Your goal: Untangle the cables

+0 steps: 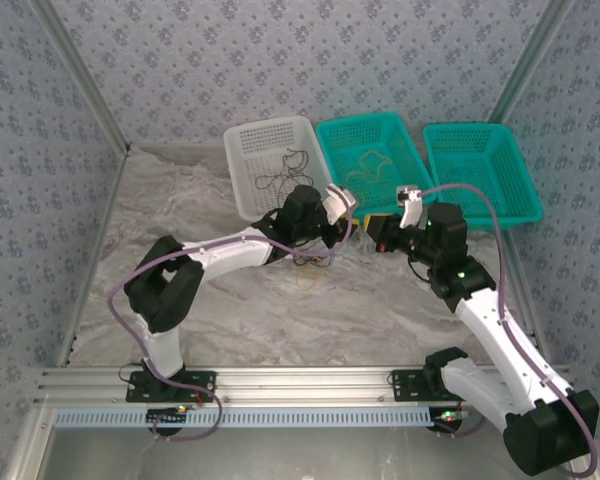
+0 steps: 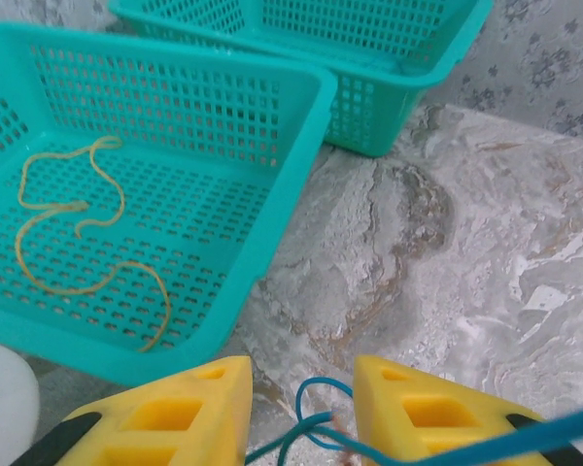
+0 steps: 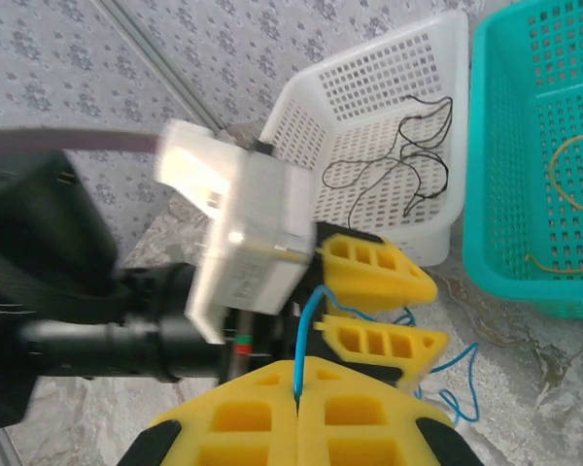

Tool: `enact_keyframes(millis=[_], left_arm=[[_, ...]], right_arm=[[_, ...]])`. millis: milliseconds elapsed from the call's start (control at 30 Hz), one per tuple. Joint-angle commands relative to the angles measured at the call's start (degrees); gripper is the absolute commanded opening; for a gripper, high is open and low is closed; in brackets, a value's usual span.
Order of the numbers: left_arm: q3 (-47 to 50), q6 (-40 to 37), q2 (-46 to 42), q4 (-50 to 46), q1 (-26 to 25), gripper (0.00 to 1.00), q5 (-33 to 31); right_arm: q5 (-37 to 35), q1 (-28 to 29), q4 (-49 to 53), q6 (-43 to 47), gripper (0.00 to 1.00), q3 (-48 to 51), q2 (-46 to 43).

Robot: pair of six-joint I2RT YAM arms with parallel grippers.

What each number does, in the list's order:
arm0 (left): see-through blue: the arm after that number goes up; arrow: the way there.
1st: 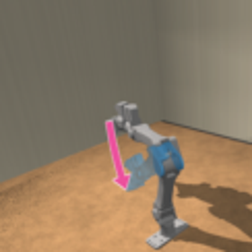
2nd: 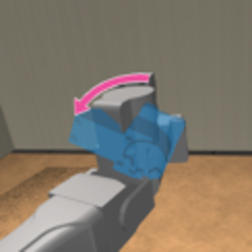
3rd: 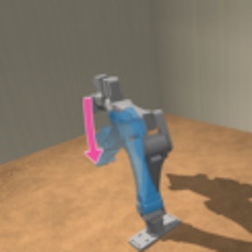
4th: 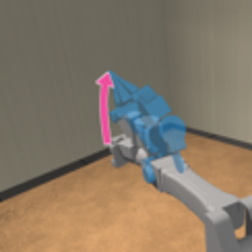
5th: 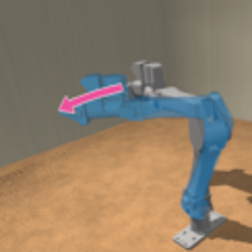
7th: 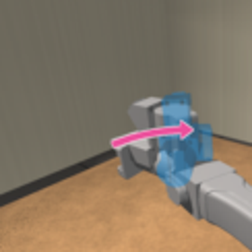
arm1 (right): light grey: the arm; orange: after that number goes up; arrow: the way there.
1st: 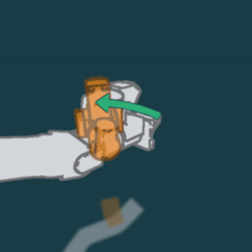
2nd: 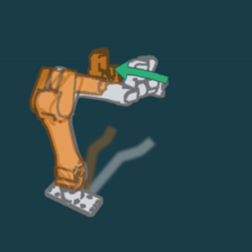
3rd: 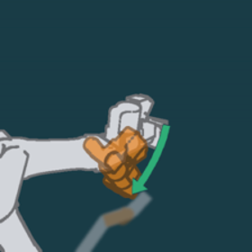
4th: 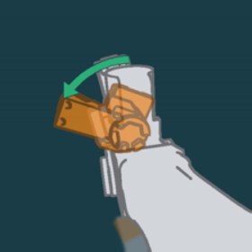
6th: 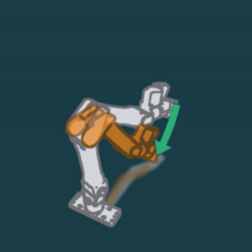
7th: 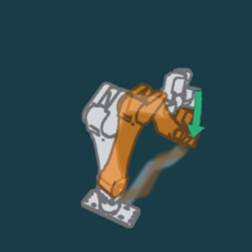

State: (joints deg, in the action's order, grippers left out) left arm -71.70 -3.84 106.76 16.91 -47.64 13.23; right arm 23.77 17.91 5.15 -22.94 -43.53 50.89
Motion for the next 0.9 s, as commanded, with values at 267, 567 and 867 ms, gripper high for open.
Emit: enact_keyframes(millis=[267, 567, 867], left_arm=[[5.71, 13.35, 2.97, 9.63, 0.0, 0.32, 0.01], [9.29, 16.57, 3.89, 10.49, 0.09, 0.33, -0.06], [12.41, 21.83, 5.27, 13.84, 0.01, 0.34, 0.02]], right_arm=[[-5.82, -0.67, -5.29, -1.81, 0.0, -1.3, -7.53], [-6.13, -1.89, -6.96, -1.49, 0.0, -4.14, -8.84], [-10.3, -2.28, -13.67, -2.08, 0.0, -5.08, -8.79]])
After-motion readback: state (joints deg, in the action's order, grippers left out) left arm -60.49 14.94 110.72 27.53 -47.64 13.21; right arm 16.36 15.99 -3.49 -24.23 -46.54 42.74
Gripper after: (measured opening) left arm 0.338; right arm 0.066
